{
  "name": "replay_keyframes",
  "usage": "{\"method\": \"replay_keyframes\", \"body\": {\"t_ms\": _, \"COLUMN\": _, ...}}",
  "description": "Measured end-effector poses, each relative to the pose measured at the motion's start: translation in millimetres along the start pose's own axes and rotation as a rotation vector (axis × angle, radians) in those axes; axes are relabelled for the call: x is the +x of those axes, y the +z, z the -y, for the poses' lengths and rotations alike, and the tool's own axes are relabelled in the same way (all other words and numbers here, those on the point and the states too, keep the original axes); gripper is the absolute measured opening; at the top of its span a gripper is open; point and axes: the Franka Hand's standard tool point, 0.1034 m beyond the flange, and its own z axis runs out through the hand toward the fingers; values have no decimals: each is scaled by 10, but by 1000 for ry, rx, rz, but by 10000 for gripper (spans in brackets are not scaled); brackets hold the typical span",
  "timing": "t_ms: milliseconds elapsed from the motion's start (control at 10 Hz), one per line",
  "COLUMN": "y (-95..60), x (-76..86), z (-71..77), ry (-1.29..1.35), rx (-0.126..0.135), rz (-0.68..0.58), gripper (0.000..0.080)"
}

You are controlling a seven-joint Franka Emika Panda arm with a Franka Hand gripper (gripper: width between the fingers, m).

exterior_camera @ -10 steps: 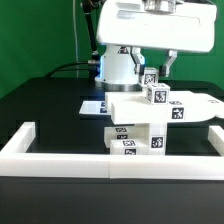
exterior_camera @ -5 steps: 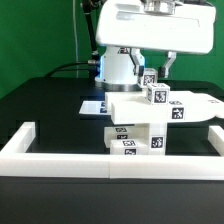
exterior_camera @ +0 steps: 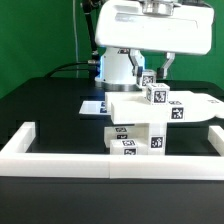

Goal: Assemble chair

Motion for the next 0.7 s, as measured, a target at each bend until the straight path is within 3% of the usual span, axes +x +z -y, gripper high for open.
{"method": "replay_keyframes", "body": {"t_ms": 700, "y": 72, "x": 19, "z": -58, "ry": -10, "rx": -23, "rz": -32, "gripper": 287}}
